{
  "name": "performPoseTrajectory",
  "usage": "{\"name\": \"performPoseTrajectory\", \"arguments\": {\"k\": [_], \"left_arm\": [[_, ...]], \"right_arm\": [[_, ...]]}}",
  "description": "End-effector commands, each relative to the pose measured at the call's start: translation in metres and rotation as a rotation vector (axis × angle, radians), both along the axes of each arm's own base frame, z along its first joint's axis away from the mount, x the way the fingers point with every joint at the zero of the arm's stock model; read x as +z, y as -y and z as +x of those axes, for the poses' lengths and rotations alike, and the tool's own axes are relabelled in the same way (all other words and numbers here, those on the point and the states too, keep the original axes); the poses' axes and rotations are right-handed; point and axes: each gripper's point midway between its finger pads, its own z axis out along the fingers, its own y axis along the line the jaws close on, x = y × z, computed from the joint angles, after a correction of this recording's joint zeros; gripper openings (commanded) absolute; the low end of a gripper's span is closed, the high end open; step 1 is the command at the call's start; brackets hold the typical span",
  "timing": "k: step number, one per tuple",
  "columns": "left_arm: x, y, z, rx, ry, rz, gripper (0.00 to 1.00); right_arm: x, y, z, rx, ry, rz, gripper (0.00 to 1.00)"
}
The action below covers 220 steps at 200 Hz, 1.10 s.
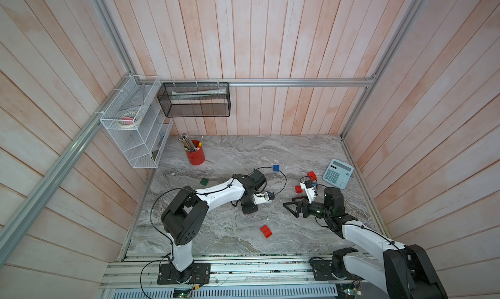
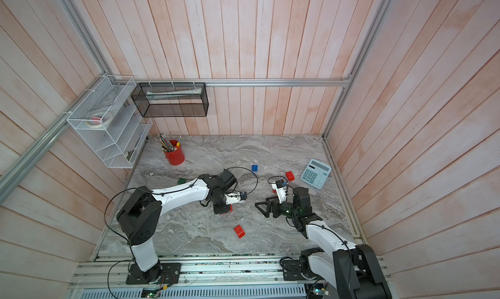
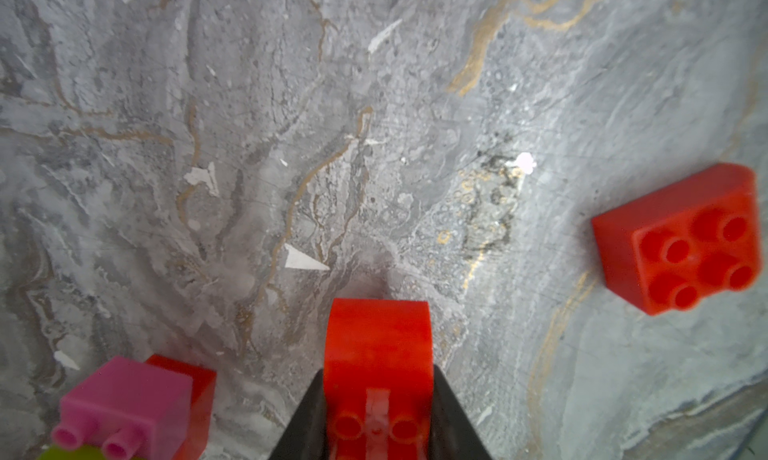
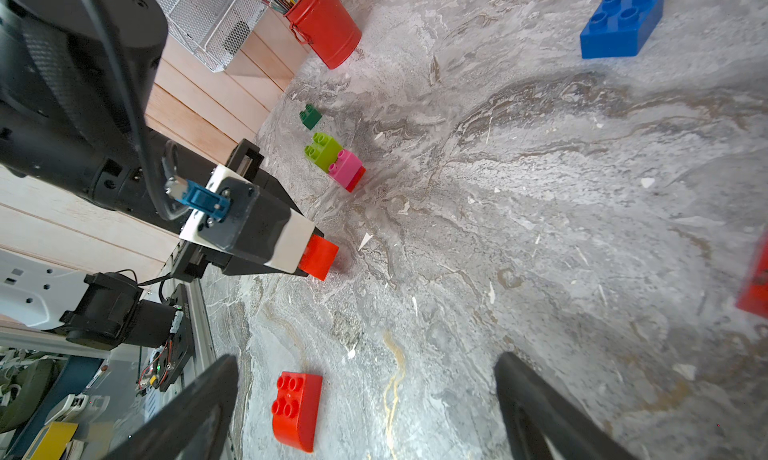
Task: Assemble the letter s with lego
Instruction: Assemble the lego brick with the lego brick.
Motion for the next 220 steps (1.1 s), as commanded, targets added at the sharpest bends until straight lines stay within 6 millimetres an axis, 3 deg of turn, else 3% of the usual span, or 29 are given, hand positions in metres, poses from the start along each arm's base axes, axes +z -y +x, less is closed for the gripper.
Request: {"name": "performPoseTrajectory", "arguments": {"k": [1,41,126,161,195,220], "left_arm": [[-0.054,-0.028,-0.02,0.01,-0.104,0.14,0.26],[-0.061,-0.037,-0.021,-0.015,-0.099,0.197,0.26],[-0.063,-0.033,-0.025,-0.048,-0.133,0.179,0.26],[-0.062,-0.039,-0.017,-0.057,-0.12,0.21,0.26],[-0.057,-0.032,-0.011,-0.05,-0.11,0.18,0.26],[-0.041,-0.019,-0.003,-0.041,-0.076,0.12,0.31]], "right_arm": [[0.003,0.0,0.001,0.003,0.008,0.007,0.98],[0.003,0.0,0.0,0.005,0.004,0.008,0.98],[0.007,0.0,0.001,0.006,0.014,0.01,0.98],[0.006,0.0,0.001,0.005,0.011,0.01,0.98],[0.007,0.0,0.002,0.006,0.014,0.009,0.98],[0.009,-0.001,0.003,0.008,0.016,0.011,0.98]]}}
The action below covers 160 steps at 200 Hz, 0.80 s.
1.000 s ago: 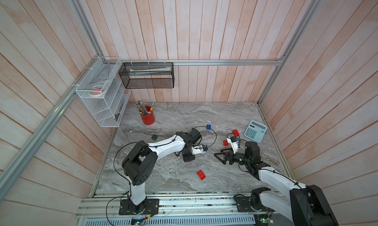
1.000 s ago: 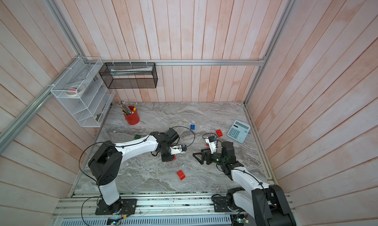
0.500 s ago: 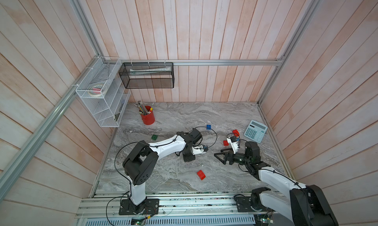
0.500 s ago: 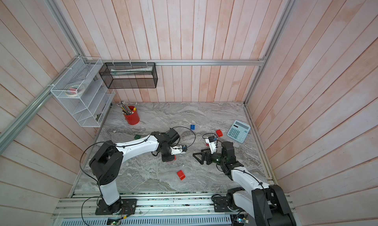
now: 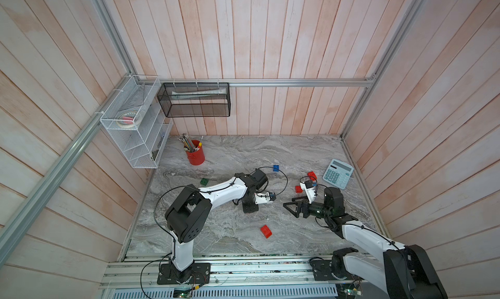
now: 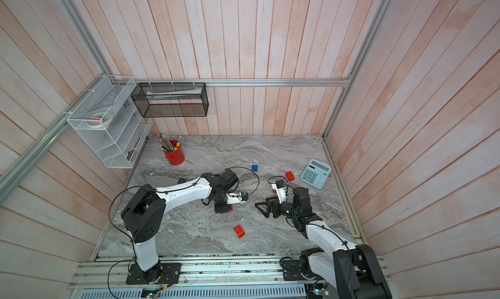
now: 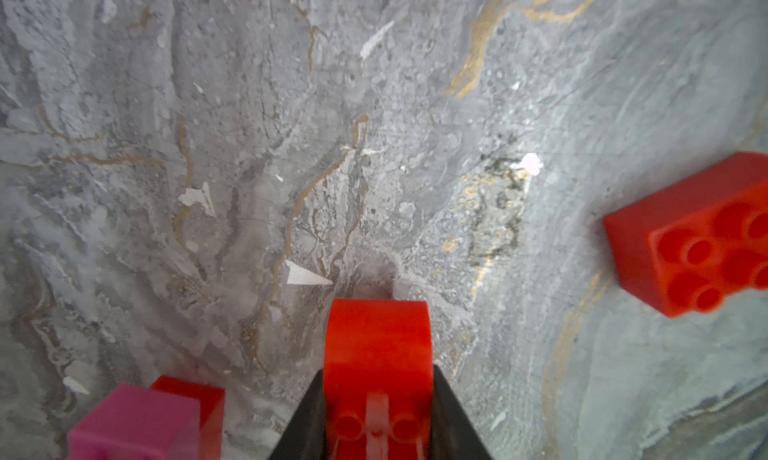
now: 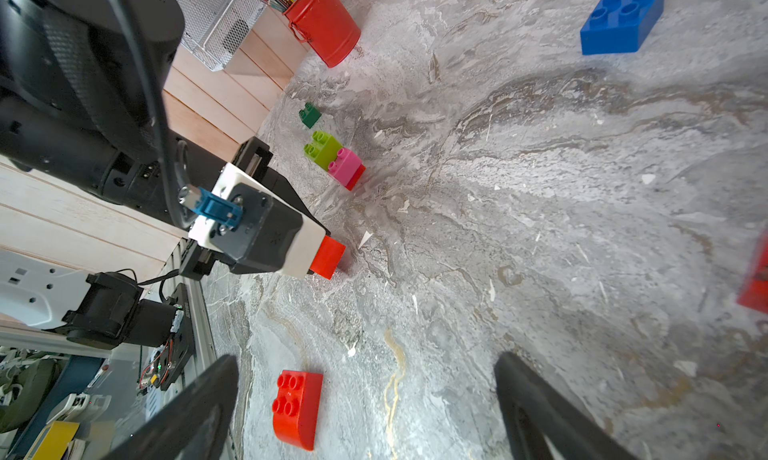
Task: Assemble the letter s with lego
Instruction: Assemble the lego brick with the lego brick, then pick up the lego brick from the center of the board.
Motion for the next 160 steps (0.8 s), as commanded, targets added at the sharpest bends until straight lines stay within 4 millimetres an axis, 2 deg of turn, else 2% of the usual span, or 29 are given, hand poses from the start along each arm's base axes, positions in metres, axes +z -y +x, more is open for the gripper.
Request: {"name": "performPoseTrajectory", "arguments": {"k": [1,42,62,80,160], "left_arm": [[-0.037,-0.022,-0.008,0.013,-0.071,0.097,0.31],[-0.005,-0.004,0.004,0.02,-0.02,0.002,0.46],[0.004,-0.003,0.007,0.03,-0.013,-0.022,0.53],[0.009,-0.004,0.007,0.039,-0.01,-0.037,0.54],[-0.003,-0.016,-0.003,0.023,-0.034,-0.05,0.51]], "right_arm": [[0.01,-0.001,0.003,0.008,0.022,0.012,0.98],[0.012,-0.001,0.004,0.011,0.024,0.011,0.98],[0.012,-0.001,0.003,0.012,0.024,0.013,0.98],[0.012,-0.001,0.003,0.011,0.025,0.014,0.98],[0.013,-0.001,0.002,0.01,0.026,0.014,0.98]]}}
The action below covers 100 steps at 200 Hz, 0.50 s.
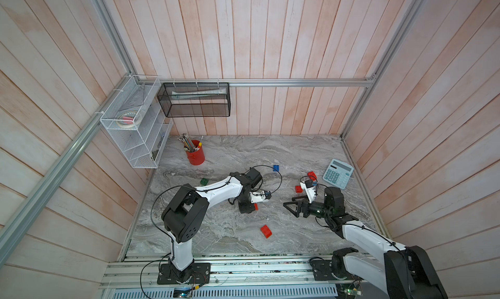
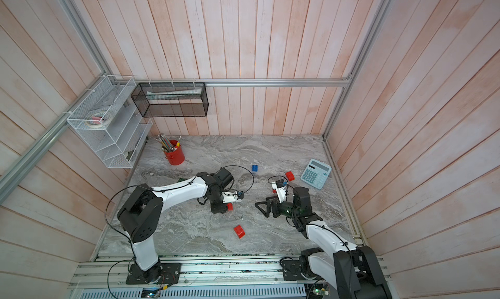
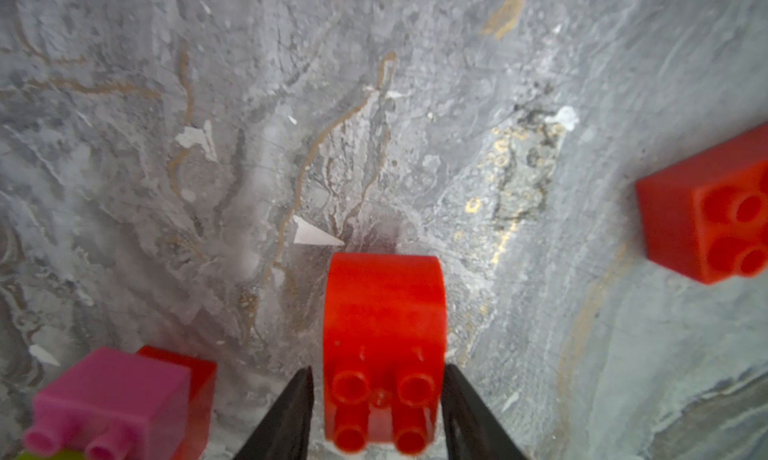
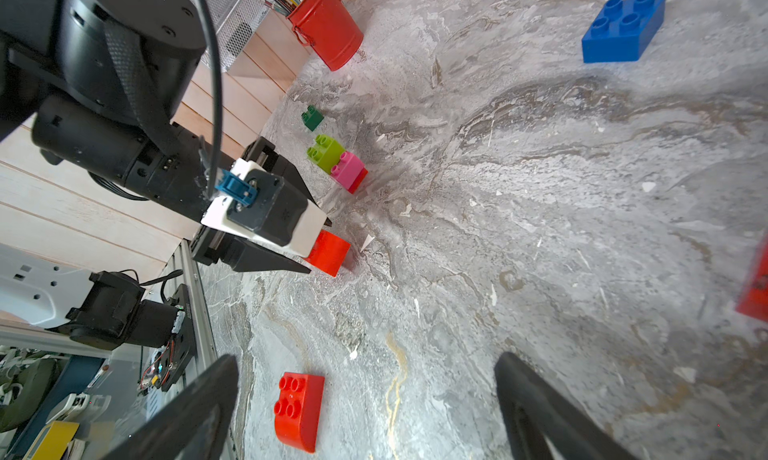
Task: Assemble the letter s with lego
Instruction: Pick up the lego brick from the center of the board.
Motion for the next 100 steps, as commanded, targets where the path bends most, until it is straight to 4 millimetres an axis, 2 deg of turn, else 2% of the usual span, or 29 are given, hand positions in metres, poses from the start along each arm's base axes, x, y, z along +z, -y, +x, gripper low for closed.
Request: {"name": "performPoseTrajectory", "arguments": {"k": [1,60,100], "left_arm": [[0.0004,0.0009,-0.003,-0.019,-0.002,-0.032,0.51],[-0.0063,-0.0005,-0.0007,-0.024,0.011,-0.042,0.44],[-0.0034,0.0027,0.0024,-0.014,0.016,-0.061,0.44]], "right_arm": [[0.0094,-0.0006,0.0017,0.008,0.017,0.01,0.98],[0.0104,-0.0004,0.0022,0.006,0.017,0.009,0.98],[0.0106,-0.0008,0.0022,0.009,0.016,0.01,0.98]]}}
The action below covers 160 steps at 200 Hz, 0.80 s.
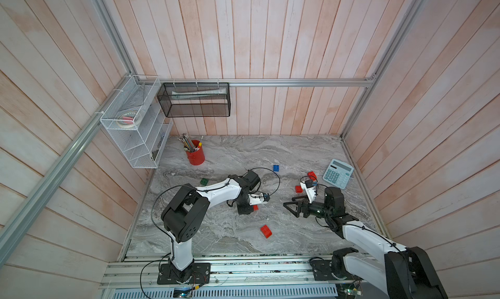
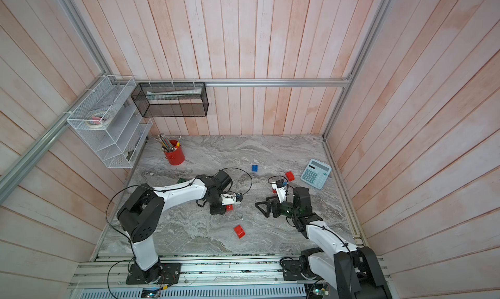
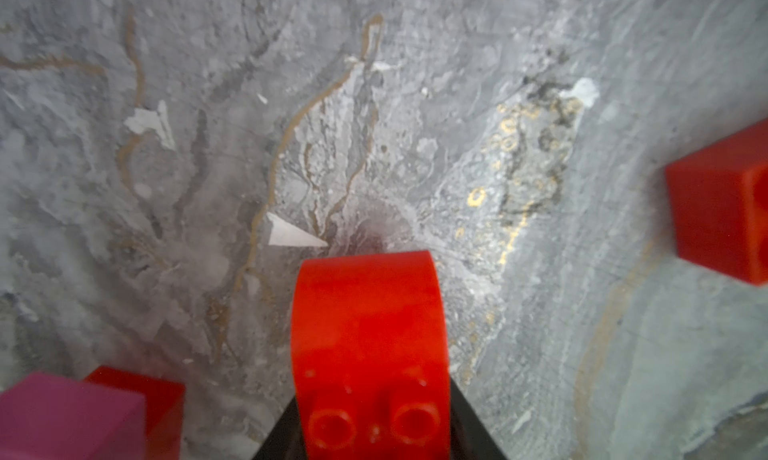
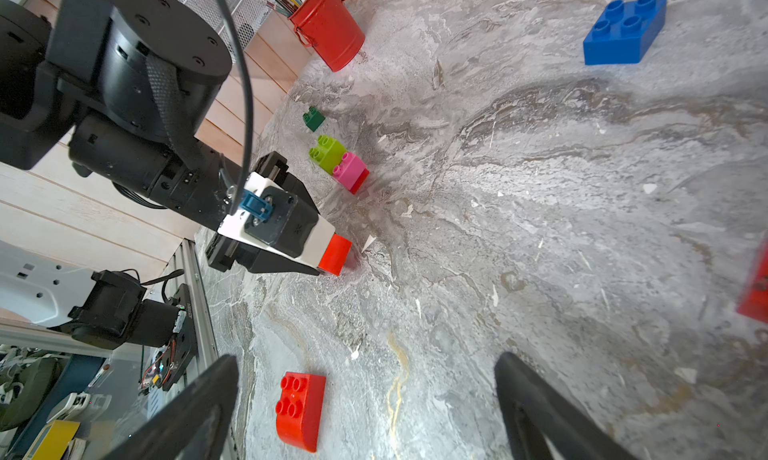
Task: Assemble the letter s with lego
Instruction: Pick up the lego brick from the center of the board.
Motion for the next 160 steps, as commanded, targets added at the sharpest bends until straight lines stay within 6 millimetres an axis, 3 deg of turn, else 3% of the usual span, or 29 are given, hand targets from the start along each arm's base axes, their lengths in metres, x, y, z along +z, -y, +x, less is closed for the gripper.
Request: {"name": "performPoseTrajectory", "arguments": {"k": [1,21,55,99,160], "left_arm": [[0.008,0.006,0.003,-0.006,0.017,-0.044,0.44],[0.01,0.008,0.004,-0.006,0.016,-0.054,0.43],[0.009,0.005,0.002,-0.011,0.004,-0.044,0.32],[0.018,0.002,0.002,-0.022,0.002,-0.041,0.29],[0.059,-0.008,0.005,-0.089,0.062,-0.066,0.28]], "right_arm": [[0.01,-0.001,0.003,0.008,0.013,0.009,0.98],[0.009,-0.001,0.003,0.008,0.013,0.009,0.98],[0.009,-0.001,0.002,0.008,0.013,0.009,0.98],[0.01,-0.001,0.004,0.008,0.016,0.017,0.98],[0.018,-0.014,0.013,-0.014,-0.03,0.134,0.98]]}}
